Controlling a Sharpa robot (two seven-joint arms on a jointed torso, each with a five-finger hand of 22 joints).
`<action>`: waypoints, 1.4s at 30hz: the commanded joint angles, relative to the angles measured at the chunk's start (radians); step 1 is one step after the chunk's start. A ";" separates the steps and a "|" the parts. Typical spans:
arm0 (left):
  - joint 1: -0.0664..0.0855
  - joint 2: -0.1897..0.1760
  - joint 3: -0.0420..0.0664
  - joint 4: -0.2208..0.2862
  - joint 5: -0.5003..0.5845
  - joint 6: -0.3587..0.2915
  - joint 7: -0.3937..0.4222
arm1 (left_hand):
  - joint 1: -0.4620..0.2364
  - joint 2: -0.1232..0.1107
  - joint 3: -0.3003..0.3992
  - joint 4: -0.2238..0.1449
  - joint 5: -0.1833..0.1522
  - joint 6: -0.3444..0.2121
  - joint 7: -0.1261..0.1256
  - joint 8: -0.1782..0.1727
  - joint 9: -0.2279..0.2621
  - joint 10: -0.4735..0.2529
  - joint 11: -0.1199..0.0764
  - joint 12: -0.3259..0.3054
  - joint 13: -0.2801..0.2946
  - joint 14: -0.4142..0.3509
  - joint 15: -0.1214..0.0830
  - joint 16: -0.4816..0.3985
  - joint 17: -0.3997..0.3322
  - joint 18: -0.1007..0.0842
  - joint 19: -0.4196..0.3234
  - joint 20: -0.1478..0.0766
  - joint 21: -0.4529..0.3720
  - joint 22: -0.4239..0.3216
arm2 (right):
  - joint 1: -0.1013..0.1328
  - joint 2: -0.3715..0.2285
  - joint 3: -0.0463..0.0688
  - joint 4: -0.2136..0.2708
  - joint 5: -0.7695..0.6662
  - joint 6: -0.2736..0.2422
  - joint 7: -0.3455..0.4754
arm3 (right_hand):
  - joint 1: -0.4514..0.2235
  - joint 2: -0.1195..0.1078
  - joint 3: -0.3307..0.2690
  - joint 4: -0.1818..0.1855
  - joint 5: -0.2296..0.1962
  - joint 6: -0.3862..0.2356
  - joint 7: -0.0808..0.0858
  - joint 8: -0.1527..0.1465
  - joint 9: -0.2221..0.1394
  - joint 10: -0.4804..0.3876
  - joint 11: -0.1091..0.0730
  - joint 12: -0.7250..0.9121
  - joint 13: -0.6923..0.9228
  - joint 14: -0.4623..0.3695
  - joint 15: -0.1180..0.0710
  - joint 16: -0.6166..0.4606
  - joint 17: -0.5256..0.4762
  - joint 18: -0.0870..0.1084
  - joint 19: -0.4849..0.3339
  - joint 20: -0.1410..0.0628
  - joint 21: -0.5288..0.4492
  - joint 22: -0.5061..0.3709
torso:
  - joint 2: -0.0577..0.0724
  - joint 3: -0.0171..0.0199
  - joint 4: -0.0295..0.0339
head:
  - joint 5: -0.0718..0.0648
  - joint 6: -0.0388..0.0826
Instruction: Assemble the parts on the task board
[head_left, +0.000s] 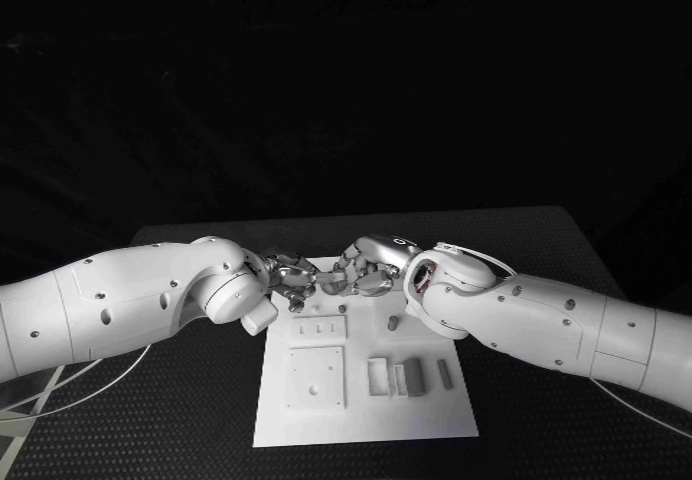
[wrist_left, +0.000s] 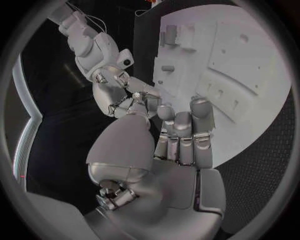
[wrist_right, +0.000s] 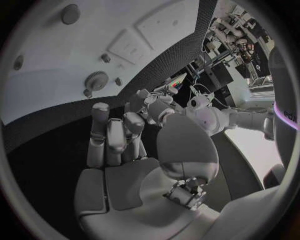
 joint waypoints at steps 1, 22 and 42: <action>0.001 0.002 0.001 0.003 0.009 -0.009 0.016 | 0.010 0.007 0.006 0.001 -0.003 0.021 0.015 -0.007 -0.001 0.007 -0.001 0.007 0.002 0.023 -0.031 0.008 -0.004 0.114 0.004 -0.005 0.006 0.001 | -0.001 0.003 0.000 0.002 -0.011 0.017 0.000 | -0.002 0.009 -0.006 -0.001 0.003 0.008 0.003 0.005 0.001 0.000 -0.006 -0.001 -0.001 0.002 -0.007 0.001 0.001 0.017 0.002 -0.005 0.007 0.017 | 0.000 0.0007 -0.0008 | 0.001 -0.001; 0.001 0.013 0.001 0.001 0.008 -0.009 -0.003 | 0.042 0.036 -0.003 0.000 -0.003 0.028 0.015 -0.018 -0.002 0.008 -0.001 0.005 0.002 0.015 -0.031 0.027 -0.032 0.111 0.003 -0.006 0.005 0.007 | -0.005 0.019 -0.011 -0.005 -0.027 0.019 0.003 | -0.003 0.010 -0.006 0.000 0.003 0.008 0.003 0.005 0.002 0.000 -0.006 -0.002 -0.001 0.001 -0.007 0.000 -0.001 0.017 0.003 -0.005 0.007 0.017 | 0.001 0.0020 -0.0008 | 0.003 0.002; 0.001 0.012 0.001 0.005 -0.003 0.007 -0.024 | 0.094 0.049 -0.014 -0.001 -0.003 0.032 0.016 -0.027 -0.003 0.009 0.000 0.004 0.003 0.008 -0.030 0.045 -0.060 0.109 0.005 -0.006 0.003 0.011 | -0.005 0.030 -0.016 -0.004 -0.029 0.033 -0.002 | -0.005 0.010 -0.007 0.000 0.003 0.008 0.003 0.005 0.003 0.000 -0.006 -0.002 -0.001 0.001 -0.007 0.000 -0.002 0.017 0.003 -0.005 0.006 0.016 | 0.000 0.0010 -0.0013 | 0.004 -0.001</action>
